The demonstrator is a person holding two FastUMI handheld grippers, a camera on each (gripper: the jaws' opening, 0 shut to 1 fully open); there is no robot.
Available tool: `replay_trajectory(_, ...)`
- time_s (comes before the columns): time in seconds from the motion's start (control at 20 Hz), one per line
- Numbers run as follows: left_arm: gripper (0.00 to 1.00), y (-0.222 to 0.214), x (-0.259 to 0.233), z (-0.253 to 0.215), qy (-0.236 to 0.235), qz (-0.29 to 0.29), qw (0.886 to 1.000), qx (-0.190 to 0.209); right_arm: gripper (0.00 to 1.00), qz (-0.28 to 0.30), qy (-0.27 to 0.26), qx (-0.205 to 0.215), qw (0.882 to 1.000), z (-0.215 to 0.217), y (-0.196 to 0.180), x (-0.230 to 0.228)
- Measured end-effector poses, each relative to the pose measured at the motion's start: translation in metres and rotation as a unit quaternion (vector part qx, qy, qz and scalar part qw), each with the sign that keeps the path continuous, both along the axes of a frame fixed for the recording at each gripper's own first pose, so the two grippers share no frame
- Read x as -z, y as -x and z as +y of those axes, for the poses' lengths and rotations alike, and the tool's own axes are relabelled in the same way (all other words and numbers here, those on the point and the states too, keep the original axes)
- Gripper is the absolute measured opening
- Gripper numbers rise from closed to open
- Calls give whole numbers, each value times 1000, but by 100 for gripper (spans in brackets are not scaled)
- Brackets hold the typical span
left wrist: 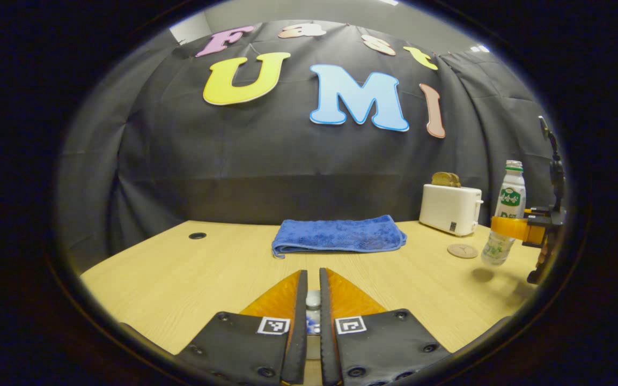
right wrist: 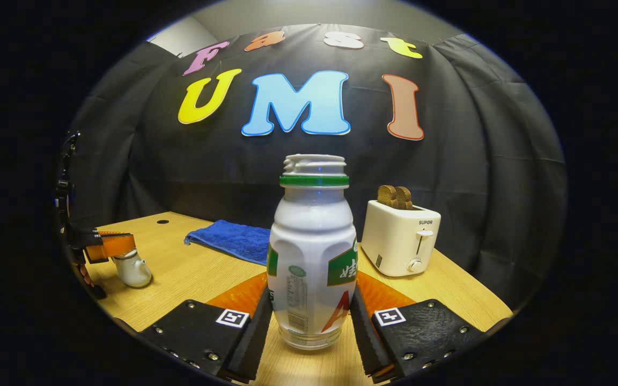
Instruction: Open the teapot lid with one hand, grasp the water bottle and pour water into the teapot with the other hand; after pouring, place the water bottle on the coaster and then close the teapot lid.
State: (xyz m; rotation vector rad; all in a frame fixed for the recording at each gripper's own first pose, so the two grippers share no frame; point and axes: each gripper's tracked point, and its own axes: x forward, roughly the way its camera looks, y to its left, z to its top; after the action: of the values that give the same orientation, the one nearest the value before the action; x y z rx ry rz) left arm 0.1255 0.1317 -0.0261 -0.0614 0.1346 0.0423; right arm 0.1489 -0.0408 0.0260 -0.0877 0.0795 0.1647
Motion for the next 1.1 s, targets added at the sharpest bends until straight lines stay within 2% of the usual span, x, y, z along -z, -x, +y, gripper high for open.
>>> replay_trajectory(0.05,24,4,-6,4,-2,-10,1000,-7,70,-3,1,3,1000,-1,-1,-2)
replay_trajectory(0.1,37,10,-20,10,-3,-24,1000,-15,70,-8,3,8,1000,-3,-3,-6)
replay_trajectory(0.15,41,16,-32,12,-2,-41,999,-23,70,-17,6,15,1000,-8,-6,-12)
replay_trajectory(0.3,84,50,-71,19,13,-88,995,-39,70,-22,-20,35,999,-26,-22,-22)
replay_trajectory(0.35,89,62,-80,19,23,-100,994,-39,70,-22,-34,44,998,-33,-29,-26)
replay_trajectory(0.5,96,94,-93,16,44,-110,993,-28,70,-25,-52,66,996,-49,-58,-32)
replay_trajectory(0.7,96,120,-84,16,43,-105,993,-26,70,-17,-24,82,996,-57,-93,-19)
replay_trajectory(0.9,96,124,-84,27,18,-105,994,-35,70,26,-27,88,995,-59,-120,12)
replay_trajectory(1.1,96,118,-82,27,30,-101,994,-28,70,50,-48,88,994,-61,-127,26)
